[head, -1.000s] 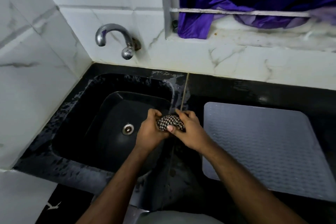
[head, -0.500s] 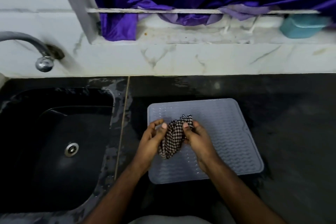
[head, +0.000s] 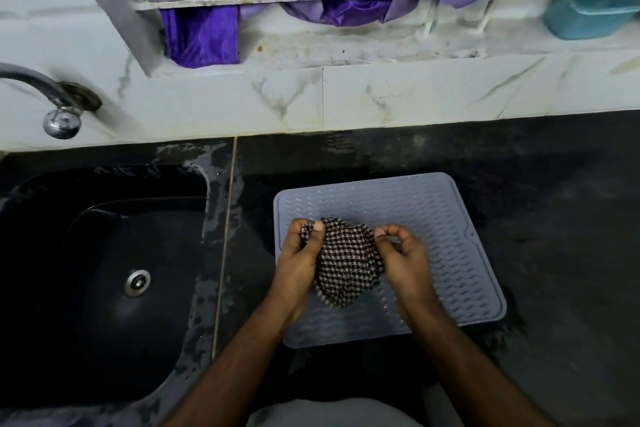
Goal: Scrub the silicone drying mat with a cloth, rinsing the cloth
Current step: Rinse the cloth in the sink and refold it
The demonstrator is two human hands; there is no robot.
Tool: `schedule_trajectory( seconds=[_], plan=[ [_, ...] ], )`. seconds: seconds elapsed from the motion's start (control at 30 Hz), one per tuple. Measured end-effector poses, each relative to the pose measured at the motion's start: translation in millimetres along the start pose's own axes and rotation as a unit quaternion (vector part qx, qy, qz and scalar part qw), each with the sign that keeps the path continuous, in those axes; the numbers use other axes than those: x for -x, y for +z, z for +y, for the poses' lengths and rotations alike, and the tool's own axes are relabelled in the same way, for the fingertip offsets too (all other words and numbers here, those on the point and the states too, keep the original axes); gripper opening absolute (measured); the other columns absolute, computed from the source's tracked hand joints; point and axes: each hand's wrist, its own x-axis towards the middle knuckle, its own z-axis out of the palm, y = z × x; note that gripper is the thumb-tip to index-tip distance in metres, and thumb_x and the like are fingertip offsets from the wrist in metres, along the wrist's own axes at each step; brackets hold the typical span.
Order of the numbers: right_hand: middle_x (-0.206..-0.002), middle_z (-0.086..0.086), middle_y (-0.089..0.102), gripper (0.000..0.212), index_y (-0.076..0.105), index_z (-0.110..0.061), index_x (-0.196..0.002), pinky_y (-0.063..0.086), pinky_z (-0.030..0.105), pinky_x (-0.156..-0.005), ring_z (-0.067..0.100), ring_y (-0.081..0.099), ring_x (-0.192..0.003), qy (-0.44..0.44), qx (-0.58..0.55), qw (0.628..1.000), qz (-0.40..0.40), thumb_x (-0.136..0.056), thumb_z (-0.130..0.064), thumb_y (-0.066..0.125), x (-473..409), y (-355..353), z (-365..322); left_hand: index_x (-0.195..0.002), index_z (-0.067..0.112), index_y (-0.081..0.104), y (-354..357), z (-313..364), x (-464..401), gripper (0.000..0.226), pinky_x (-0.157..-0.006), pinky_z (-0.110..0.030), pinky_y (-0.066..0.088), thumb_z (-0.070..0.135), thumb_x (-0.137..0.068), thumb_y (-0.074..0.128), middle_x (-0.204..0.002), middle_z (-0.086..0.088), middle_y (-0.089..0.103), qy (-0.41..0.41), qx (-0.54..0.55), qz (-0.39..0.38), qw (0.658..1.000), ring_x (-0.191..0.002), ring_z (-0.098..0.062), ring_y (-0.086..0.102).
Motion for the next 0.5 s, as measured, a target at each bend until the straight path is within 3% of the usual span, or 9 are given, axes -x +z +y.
schedule_trajectory(
  seconds=[0.07,0.13,0.2,0.27,0.4,0.5],
  plan=[
    [-0.101,0.009,0.075,0.018,0.068,-0.013,-0.102,0.058,0.042,-0.085,0.024,0.071,-0.096,0.061,-0.074,0.995,-0.013,-0.095,-0.03,0.065,3.9,3.5,1.4,-0.106,0.009,0.058,-0.2,-1.1,-2.3,0.028,-0.097,-0.048,0.056,0.037,-0.1,0.059,-0.109,-0.013,0.073,0.029,-0.064,0.025,0.997,-0.109,-0.029,0.068],
    [-0.114,0.008,0.073,0.046,0.062,-0.012,-0.118,0.057,0.044,-0.092,0.022,0.07,-0.105,0.125,-0.156,0.974,-0.109,-0.089,-0.049,0.066,7.5,2.2,4.5,-0.107,0.006,0.058,0.1,2.1,-4.4,0.035,-0.091,-0.046,0.059,0.039,-0.097,0.063,-0.108,-0.016,0.073,0.002,-0.031,0.017,0.999,-0.106,-0.031,0.07],
    [-0.128,0.002,0.066,0.066,0.05,-0.026,-0.133,0.055,0.047,-0.096,0.02,0.065,-0.115,0.118,-0.126,0.957,-0.232,-0.08,-0.06,0.072,12.2,-2.1,8.8,-0.112,0.004,0.057,0.3,6.0,-5.4,0.047,-0.085,-0.046,0.061,0.042,-0.089,0.071,-0.11,-0.019,0.073,-0.038,0.024,-0.009,0.999,-0.103,-0.033,0.072],
    [-0.134,-0.005,0.061,0.077,0.041,-0.038,-0.139,0.055,0.043,-0.096,0.015,0.063,-0.119,0.065,-0.051,0.953,-0.293,-0.075,-0.057,0.079,17.3,-2.0,12.6,-0.117,0.004,0.058,1.5,10.4,-4.9,0.056,-0.084,-0.045,0.06,0.044,-0.082,0.076,-0.111,-0.018,0.073,-0.058,0.047,-0.019,0.997,-0.104,-0.032,0.072],
    [-0.127,-0.003,0.065,0.056,0.05,-0.031,-0.133,0.059,0.037,-0.09,0.015,0.067,-0.111,-0.003,-0.03,0.987,-0.158,-0.085,-0.031,0.078,15.9,3.0,11.4,-0.128,0.01,0.053,-3.1,10.2,-0.8,0.056,-0.075,-0.035,0.06,0.026,-0.081,0.078,-0.113,-0.013,0.074,-0.097,0.123,-0.051,0.986,-0.103,-0.026,0.073],
    [-0.119,-0.012,0.065,0.045,0.052,-0.03,-0.132,0.055,0.02,-0.083,0.007,0.065,-0.106,-0.102,0.141,0.976,-0.134,-0.091,-0.04,0.069,17.2,-1.7,12.2,-0.136,0.012,0.052,-8.0,2.3,4.4,0.056,-0.079,-0.037,0.06,0.01,-0.085,0.074,-0.119,-0.014,0.073,-0.092,0.087,-0.076,0.989,-0.106,-0.025,0.072]
  ],
)
